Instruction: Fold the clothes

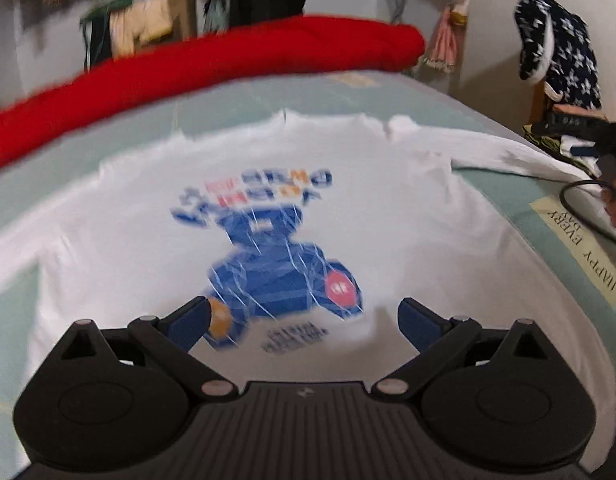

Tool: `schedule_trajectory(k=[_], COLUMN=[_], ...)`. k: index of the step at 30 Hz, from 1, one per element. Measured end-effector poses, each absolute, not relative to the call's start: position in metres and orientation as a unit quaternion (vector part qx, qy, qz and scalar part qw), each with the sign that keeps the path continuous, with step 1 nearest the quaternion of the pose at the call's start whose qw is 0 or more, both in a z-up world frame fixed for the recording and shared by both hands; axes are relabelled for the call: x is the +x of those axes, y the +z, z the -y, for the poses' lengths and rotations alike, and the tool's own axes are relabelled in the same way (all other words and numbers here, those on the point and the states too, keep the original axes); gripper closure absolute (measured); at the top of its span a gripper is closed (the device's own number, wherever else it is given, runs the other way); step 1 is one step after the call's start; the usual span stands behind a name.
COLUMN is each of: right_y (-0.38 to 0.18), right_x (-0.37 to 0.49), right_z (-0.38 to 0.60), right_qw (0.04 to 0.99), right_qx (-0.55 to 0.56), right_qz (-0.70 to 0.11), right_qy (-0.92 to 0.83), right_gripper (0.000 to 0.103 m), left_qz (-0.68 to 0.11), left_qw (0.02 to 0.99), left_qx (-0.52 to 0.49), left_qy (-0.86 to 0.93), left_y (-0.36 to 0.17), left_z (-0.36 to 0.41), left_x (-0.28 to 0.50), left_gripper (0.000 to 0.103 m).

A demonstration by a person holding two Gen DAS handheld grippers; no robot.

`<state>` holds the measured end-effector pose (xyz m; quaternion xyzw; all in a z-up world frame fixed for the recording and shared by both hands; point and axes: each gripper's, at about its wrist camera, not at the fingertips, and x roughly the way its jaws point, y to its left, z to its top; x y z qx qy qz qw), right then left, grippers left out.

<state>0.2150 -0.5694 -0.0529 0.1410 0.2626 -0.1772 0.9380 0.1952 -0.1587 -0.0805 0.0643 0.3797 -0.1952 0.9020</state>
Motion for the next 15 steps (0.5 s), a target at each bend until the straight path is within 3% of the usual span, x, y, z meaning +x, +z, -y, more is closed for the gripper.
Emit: schedule_trajectory(k=[4, 15], right_y=[-0.084, -0.091], right_x=[0.226, 0.194], right_z=[0.583, 0.568], right_qw=[0.912, 0.922], right_qx=[0.171, 0.141], right_qz=[-0.330, -0.314], right_qy=[-0.175, -0.178], right_gripper=[0.000, 0.000], left_qz=[-0.392, -0.372], left_qw=[0.899, 0.909], left_qx=[0.055, 0.043], left_qy=[-0.188, -0.184], left_y=[-0.091, -0.098], left_z=[0.158, 0.156], left_x=[0.193, 0.187], left_gripper=[0.001, 0.001])
